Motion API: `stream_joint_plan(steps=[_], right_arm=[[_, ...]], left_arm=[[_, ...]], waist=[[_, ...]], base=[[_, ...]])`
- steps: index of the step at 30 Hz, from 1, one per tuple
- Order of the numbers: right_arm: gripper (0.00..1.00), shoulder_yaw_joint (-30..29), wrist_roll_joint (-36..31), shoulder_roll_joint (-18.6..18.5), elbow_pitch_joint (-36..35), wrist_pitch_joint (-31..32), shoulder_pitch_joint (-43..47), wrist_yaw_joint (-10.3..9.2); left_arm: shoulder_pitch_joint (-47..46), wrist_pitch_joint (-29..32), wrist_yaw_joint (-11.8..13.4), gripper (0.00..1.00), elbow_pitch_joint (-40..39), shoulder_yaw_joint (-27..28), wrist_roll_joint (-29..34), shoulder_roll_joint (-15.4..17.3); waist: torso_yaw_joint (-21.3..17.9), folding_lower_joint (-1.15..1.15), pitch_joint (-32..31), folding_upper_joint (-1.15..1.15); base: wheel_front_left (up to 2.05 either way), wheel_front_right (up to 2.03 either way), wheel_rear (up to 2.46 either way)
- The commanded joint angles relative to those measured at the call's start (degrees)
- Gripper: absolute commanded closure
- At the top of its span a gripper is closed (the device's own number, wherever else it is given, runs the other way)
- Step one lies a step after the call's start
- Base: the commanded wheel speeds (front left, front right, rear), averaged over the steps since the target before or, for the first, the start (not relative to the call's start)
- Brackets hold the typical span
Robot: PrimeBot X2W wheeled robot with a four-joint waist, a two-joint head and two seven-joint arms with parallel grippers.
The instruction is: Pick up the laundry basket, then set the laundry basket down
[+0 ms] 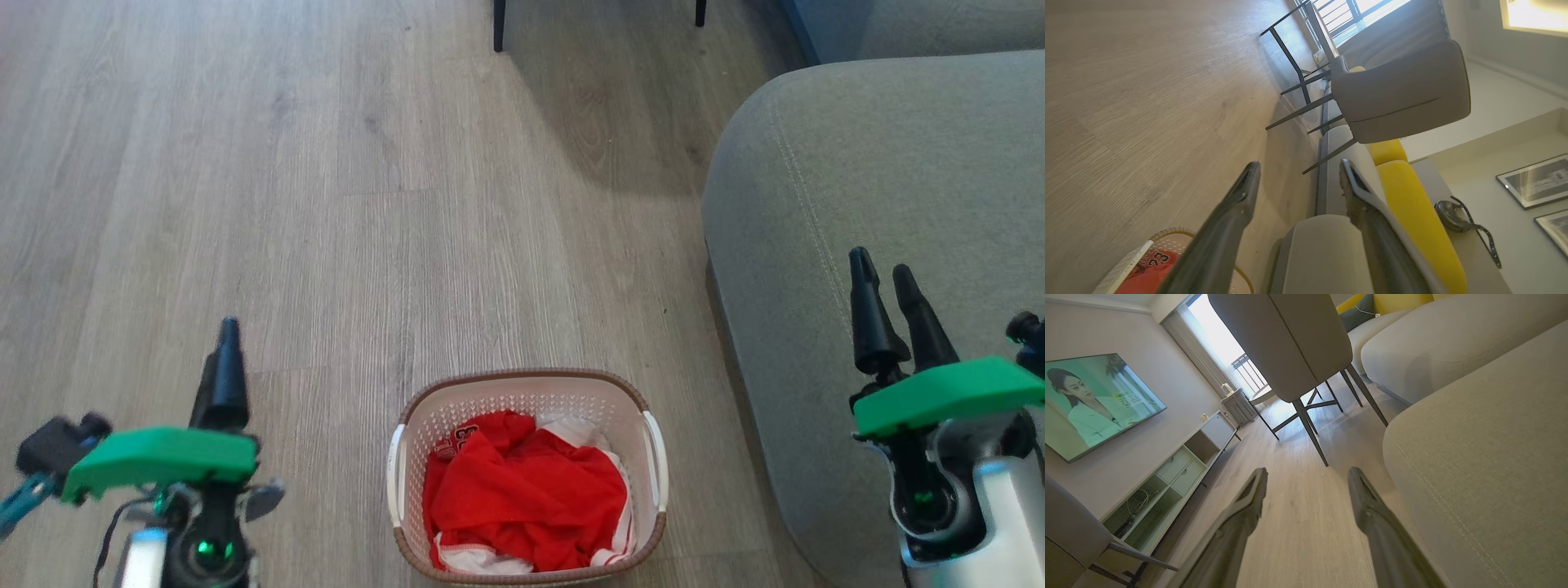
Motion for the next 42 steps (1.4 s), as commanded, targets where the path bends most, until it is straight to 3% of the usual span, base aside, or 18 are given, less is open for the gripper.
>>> stream_joint_plan(steps=[1,6,7,8,17,25,32,36,42], right_arm=[[0.0,0.73,-2.72,-1.53,-3.02,-0.86,-3.39,0.18],[0.0,1.87,-7.25,-1.96,-4.12,-1.7,-3.63,0.2],[0.0,1.87,-7.25,-1.96,-4.12,-1.7,-3.63,0.2],[0.0,2.29,-8.84,-2.08,-4.45,-2.03,-3.74,0.21],[0.0,3.01,-13.9,-1.82,-3.22,-3.38,-2.93,0.23],[0.0,5.13,-14.22,-1.96,-1.47,-4.73,-2.63,0.26],[0.0,6.08,-16.71,-2.51,-0.97,-5.9,-2.84,0.28],[0.0,6.97,-19.62,-2.77,0.27,-6.74,-2.43,0.3],[0.0,9.29,-21.66,-3.84,3.98,-7.75,-2.5,0.32]], left_arm=[[-3.88,-0.73,1.66,0.0,-3.54,-0.63,3.65,0.59],[-4.69,-1.58,7.65,0.0,-5.16,-5.46,13.38,0.6],[-4.69,-1.58,7.65,0.0,-5.16,-5.46,13.38,0.6],[-5.15,-1.92,10.0,0.0,-5.29,-7.25,16.59,0.61],[-6.65,-3.28,15.73,0.0,-3.14,-15.0,26.71,1.76],[-8.67,-4.64,19.0,0.0,-2.13,-21.12,32.34,3.9],[-10.97,-5.82,28.72,0.0,0.06,-26.83,40.11,6.28],[-12.5,-6.67,32.28,0.0,0.64,-32.09,42.14,7.65],[-12.45,-7.69,29.3,0.0,3.19,-33.84,40.28,7.13]], waist=[[-0.04,0.0,0.09,0.0],[-0.1,0.0,0.3,0.0],[-0.1,0.0,0.3,0.0],[-0.13,0.0,0.38,0.0],[-0.44,0.0,0.27,0.0],[-0.79,0.0,0.2,0.0],[-1.08,0.0,0.18,0.0],[-1.27,0.0,0.11,0.0],[-1.4,0.0,-0.04,0.0]], base=[[0.0,0.0,0.0],[0.0,0.0,0.0],[0.0,0.0,0.0],[0.0,0.0,0.0],[0.0,0.0,0.0],[0.0,0.0,0.0],[0.0,0.0,0.0],[0.0,0.0,0.0],[0.0,0.0,0.0]])
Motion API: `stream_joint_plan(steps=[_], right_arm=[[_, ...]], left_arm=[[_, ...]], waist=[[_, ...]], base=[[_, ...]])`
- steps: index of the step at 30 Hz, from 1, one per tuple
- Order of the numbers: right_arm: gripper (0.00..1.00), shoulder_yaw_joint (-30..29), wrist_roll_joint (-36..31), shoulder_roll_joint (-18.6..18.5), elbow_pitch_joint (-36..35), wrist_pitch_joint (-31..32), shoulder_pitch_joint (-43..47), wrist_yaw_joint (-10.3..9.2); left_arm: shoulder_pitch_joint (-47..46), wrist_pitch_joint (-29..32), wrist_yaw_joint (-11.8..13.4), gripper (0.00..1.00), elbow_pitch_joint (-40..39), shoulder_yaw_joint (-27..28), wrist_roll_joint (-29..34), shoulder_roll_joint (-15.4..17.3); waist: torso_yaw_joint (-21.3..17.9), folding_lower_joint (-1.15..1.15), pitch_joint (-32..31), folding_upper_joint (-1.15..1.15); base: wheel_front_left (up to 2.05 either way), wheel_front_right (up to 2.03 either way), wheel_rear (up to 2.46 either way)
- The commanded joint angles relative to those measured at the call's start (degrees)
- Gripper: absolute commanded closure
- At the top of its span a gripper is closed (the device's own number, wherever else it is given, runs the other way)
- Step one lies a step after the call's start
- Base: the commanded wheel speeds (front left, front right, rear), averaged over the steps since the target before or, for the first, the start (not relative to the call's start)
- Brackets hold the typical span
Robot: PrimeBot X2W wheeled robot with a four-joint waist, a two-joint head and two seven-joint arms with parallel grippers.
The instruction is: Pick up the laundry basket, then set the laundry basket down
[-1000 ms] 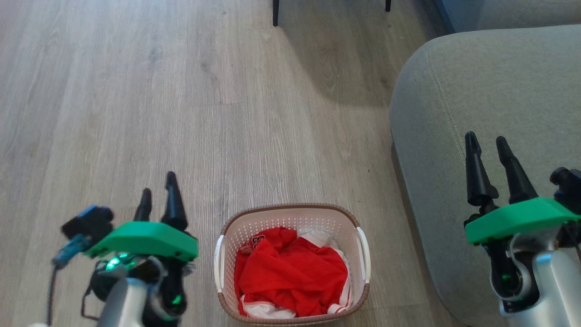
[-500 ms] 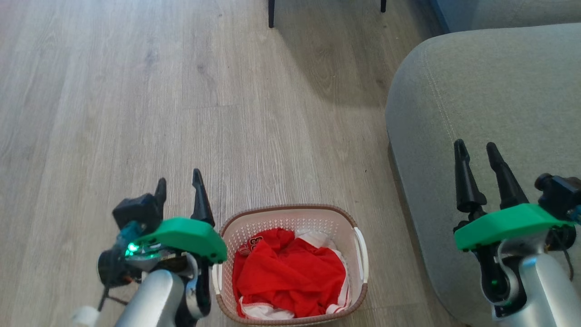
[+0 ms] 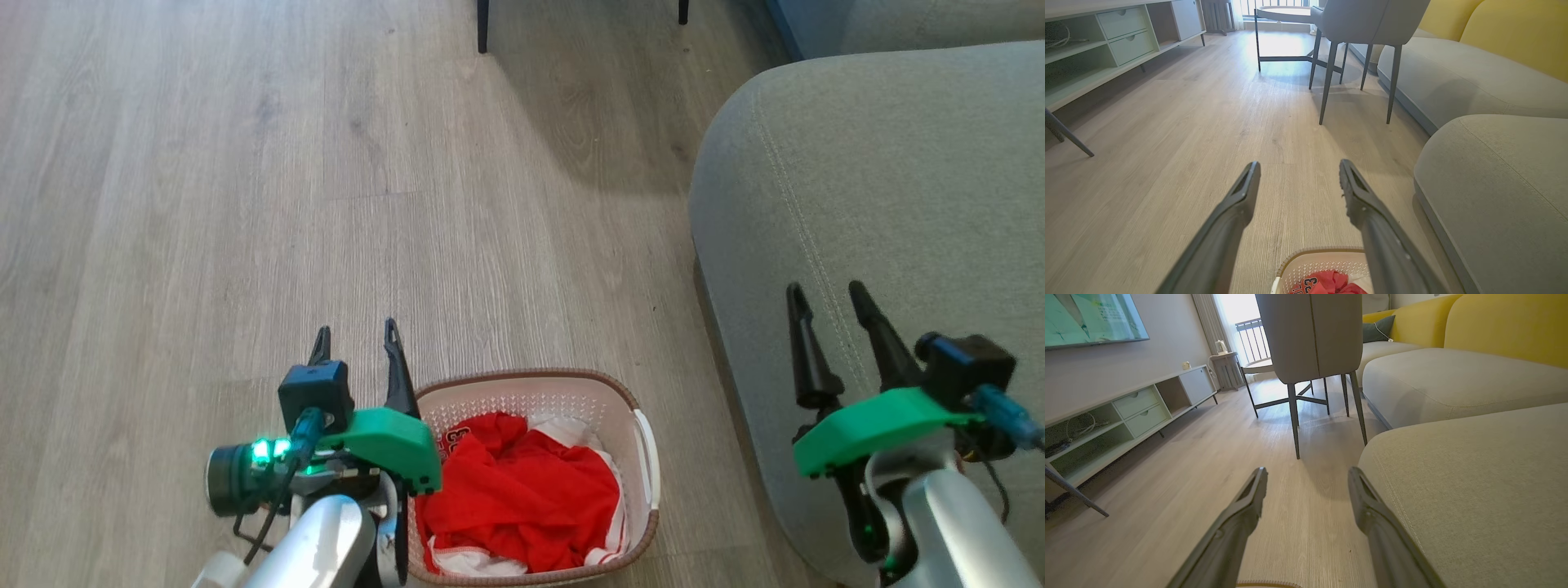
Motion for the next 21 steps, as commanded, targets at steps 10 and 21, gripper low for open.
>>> stream_joint_plan(steps=[10,21], right_arm=[[0.0,3.54,-5.61,-2.02,-0.16,-2.52,-3.49,0.35],[0.0,1.69,-10.1,-0.52,-5.42,-4.2,-2.63,0.38]], left_arm=[[-2.31,-2.79,-2.35,0.0,-4.06,3.81,8.63,-1.45],[-0.34,-4.48,-0.98,0.0,-11.08,7.31,14.8,-3.64]], waist=[[-0.1,0.0,0.12,0.0],[-0.02,0.0,0.61,0.0]], base=[[0.0,0.0,0.0],[0.0,0.0,0.0]])
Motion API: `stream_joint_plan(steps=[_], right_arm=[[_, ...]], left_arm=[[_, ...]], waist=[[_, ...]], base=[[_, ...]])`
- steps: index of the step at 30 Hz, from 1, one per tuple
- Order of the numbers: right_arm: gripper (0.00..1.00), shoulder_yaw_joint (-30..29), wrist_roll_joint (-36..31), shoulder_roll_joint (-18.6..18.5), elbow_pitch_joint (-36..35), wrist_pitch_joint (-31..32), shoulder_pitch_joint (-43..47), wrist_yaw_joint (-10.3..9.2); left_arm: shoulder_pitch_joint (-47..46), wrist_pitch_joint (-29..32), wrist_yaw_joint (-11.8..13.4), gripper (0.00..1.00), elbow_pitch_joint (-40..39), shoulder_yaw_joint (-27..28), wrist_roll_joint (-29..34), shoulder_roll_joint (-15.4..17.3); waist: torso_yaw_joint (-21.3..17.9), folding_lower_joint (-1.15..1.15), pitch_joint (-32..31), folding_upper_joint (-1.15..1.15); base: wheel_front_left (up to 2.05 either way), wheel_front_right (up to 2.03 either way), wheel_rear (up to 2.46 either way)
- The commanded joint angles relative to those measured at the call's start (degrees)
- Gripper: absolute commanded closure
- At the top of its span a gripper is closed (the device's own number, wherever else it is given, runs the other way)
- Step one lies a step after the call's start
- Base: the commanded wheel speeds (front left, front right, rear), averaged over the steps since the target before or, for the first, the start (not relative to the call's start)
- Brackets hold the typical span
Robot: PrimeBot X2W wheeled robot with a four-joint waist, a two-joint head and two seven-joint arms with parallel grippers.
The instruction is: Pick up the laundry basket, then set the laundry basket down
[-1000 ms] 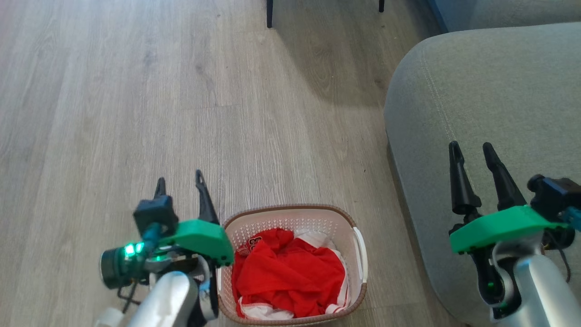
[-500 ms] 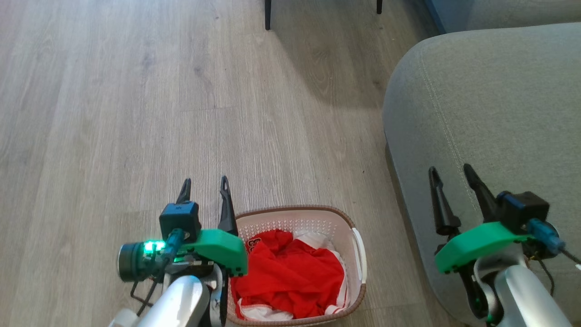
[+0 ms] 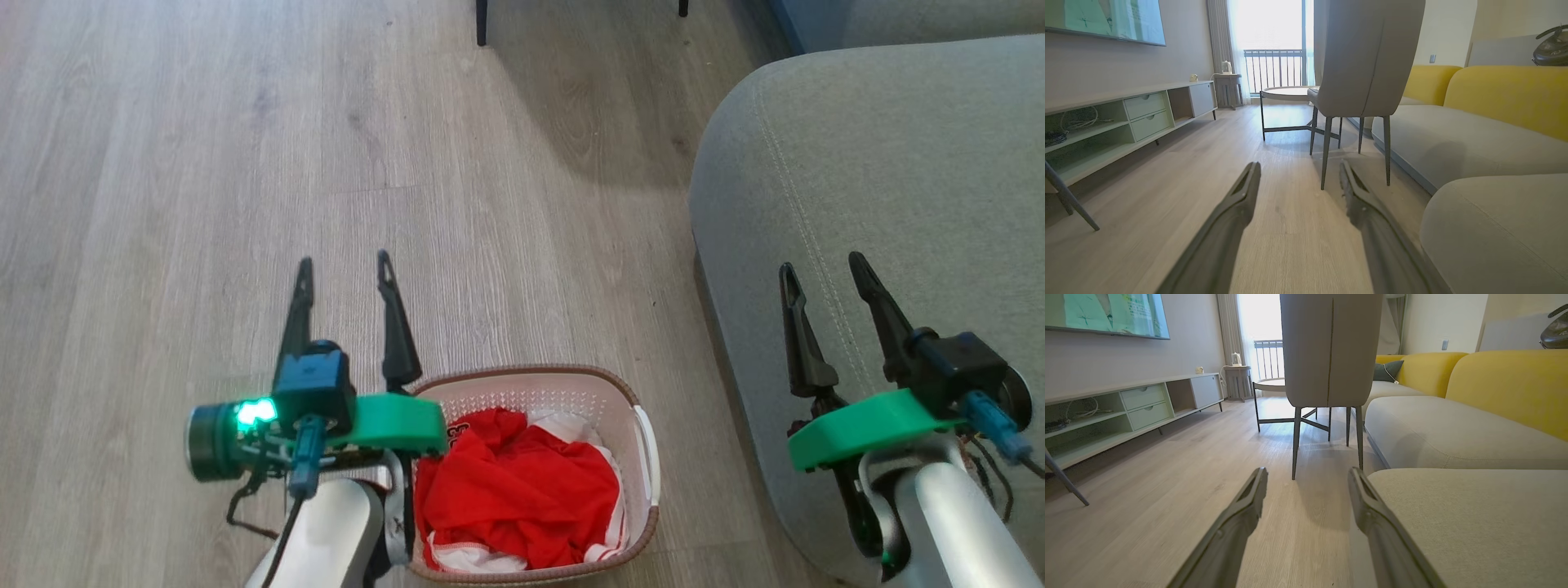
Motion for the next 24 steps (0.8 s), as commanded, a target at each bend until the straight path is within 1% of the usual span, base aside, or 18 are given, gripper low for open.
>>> stream_joint_plan(steps=[1,4,6,9,13,14,15,17,20,24], right_arm=[[0.0,0.63,-1.51,0.03,-2.26,-0.85,-2.14,0.39],[0.0,0.64,-2.58,0.19,-2.06,-1.36,-1.73,0.4],[0.0,0.76,-3.33,0.17,-1.61,-1.69,-1.47,0.4],[0.0,0.32,-3.4,0.43,0.12,-1.95,-1.04,0.41],[0.0,-0.87,-2.2,1.11,2.8,-1.95,-0.83,0.41],[0.0,-0.84,-2.02,1.14,3.36,-1.95,-0.84,0.41],[0.0,-0.65,-1.88,1.12,3.97,-1.95,-0.81,0.41],[0.0,-0.15,-1.98,0.89,4.96,-1.95,-0.76,0.41],[0.0,-0.03,-1.9,1.0,5.89,-1.95,-0.7,0.41],[0.0,0.33,-2.02,1.1,6.58,-1.95,-0.54,0.41]], left_arm=[[-1.16,-0.83,0.01,0.0,-2.57,2.23,1.86,-0.24],[0.16,-1.34,-1.69,0.0,-2.54,4.12,1.87,-1.17],[1.07,-1.68,-2.21,0.0,-1.28,5.75,2.47,-1.63],[2.0,-1.94,-4.51,0.0,0.82,7.28,2.04,-2.02],[2.87,-1.94,-6.29,0.0,1.13,9.02,-2.58,-2.15],[3.29,-1.94,-6.82,0.0,1.61,9.19,-4.2,-2.15],[4.04,-1.94,-8.03,0.0,3.06,9.1,-7.38,-2.16],[3.89,-1.94,-9.07,0.0,4.62,9.64,-6.93,-2.16],[4.23,-1.94,-9.68,0.0,5.71,10.52,-7.65,-2.17],[4.74,-1.94,-10.09,0.0,6.64,10.8,-6.67,-2.17]], waist=[[0.01,0.0,0.02,0.0],[0.01,0.0,0.07,0.0],[-0.03,0.0,0.12,0.0],[-0.16,0.0,0.18,0.0],[-0.21,0.0,0.42,0.0],[-0.24,0.0,0.42,0.0],[-0.27,0.0,0.34,0.0],[-0.3,0.0,0.26,0.0],[-0.4,0.0,0.08,0.0],[-0.49,0.0,-0.12,0.0]], base=[[0.0,0.0,0.0],[0.0,0.0,0.0],[0.0,0.0,0.0],[0.0,0.0,0.0],[0.0,0.0,0.0],[0.0,0.0,0.0],[0.0,0.0,0.0],[0.0,0.0,0.0],[0.0,0.0,0.0],[0.0,0.0,0.0]])
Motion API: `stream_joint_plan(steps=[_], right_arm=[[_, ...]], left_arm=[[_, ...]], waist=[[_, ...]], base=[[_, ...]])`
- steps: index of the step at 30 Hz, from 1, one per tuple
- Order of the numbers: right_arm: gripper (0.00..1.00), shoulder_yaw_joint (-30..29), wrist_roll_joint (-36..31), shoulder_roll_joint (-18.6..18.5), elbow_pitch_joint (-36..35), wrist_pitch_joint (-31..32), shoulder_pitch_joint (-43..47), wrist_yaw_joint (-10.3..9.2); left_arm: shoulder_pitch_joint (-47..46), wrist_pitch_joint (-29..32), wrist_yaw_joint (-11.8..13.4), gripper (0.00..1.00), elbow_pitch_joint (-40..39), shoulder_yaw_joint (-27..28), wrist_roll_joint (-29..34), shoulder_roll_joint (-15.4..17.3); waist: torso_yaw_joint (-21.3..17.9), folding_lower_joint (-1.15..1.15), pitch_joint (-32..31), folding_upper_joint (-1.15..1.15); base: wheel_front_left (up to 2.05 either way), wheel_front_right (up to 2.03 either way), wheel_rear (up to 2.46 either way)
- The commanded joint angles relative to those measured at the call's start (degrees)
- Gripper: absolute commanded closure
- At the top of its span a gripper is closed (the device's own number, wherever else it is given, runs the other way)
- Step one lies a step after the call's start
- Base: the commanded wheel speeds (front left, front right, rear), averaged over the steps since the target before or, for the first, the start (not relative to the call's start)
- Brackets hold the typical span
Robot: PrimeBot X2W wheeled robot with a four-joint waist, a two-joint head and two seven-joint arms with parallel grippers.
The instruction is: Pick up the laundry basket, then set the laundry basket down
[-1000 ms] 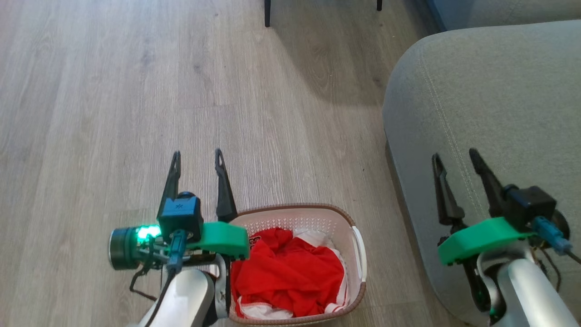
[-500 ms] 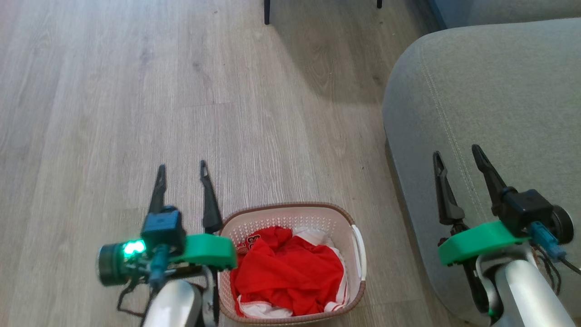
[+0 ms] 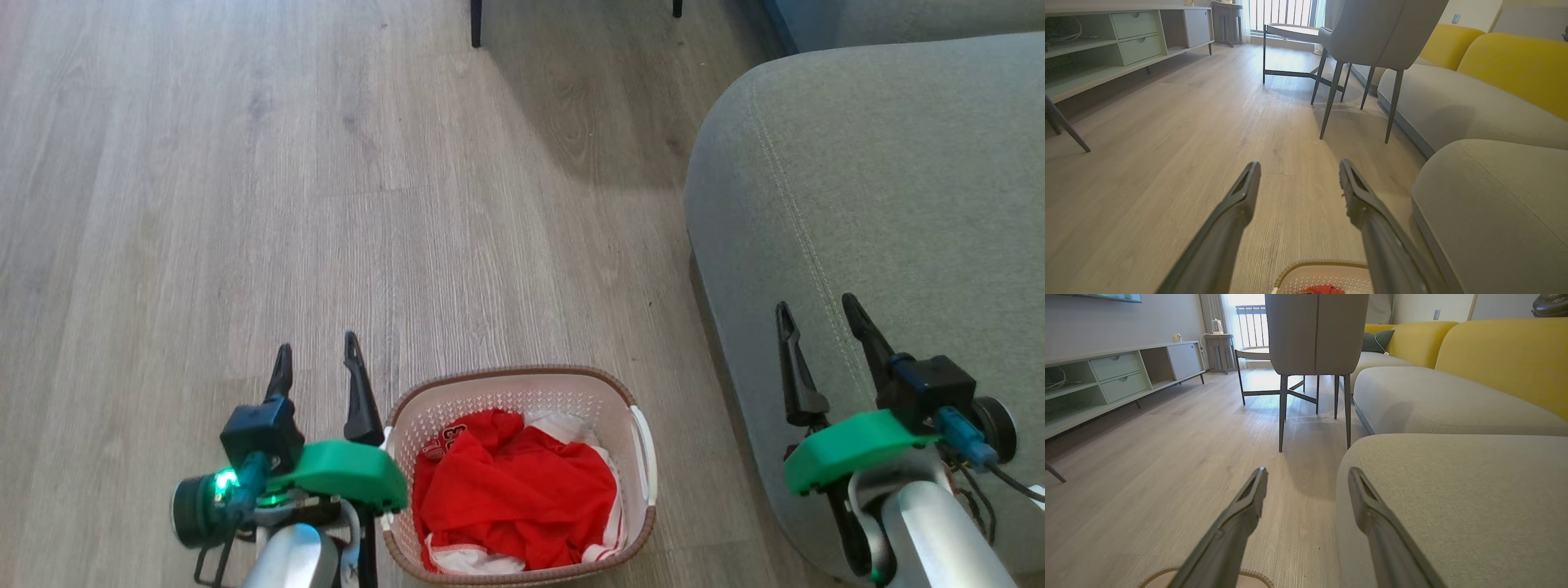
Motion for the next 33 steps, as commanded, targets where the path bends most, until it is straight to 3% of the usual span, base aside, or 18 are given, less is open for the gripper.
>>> stream_joint_plan(steps=[1,11,21,23,24,30,33], right_arm=[[0.0,1.48,-0.02,-0.23,-1.4,-0.7,-0.83,0.41],[0.0,2.63,-0.63,-1.0,-1.32,-0.7,-1.03,0.41],[0.0,4.1,0.12,-2.73,0.06,-0.7,-3.39,0.41],[0.0,5.35,0.43,-3.63,1.32,-0.7,-4.51,0.41],[0.0,6.0,0.26,-4.19,2.14,-0.7,-5.15,0.41],[0.0,8.14,2.3,-5.54,7.29,-0.7,-10.02,0.41],[0.0,9.77,3.84,-6.04,10.2,-0.7,-13.0,0.41]], left_arm=[[-1.51,-0.29,-0.08,0.0,-1.28,2.15,0.73,-0.21],[-1.36,-0.29,1.21,0.0,-2.51,2.76,0.79,-0.21],[-3.9,-0.29,-1.54,0.0,0.11,1.04,-1.92,-0.21],[-4.48,-0.29,-3.31,0.0,0.92,1.09,-7.38,-0.21],[-5.21,-0.29,-3.66,0.0,1.67,1.17,-7.14,-0.21],[-10.2,-0.29,-6.01,0.0,10.47,-1.77,-7.81,-0.21],[-13.71,-0.29,-6.01,0.0,15.15,-3.11,-6.64,-0.21]], waist=[[-0.02,0.0,-0.09,0.0],[0.0,0.0,0.15,0.0],[0.34,0.0,5.32,0.0],[0.49,0.0,7.28,0.0],[0.58,0.0,8.36,0.0],[0.88,0.0,15.59,0.0],[0.76,0.0,19.63,0.0]], base=[[0.0,0.0,0.0],[0.0,0.0,0.0],[0.0,0.0,0.0],[0.0,0.0,0.0],[0.0,0.0,0.0],[0.0,0.0,0.0],[0.0,0.0,0.0]])
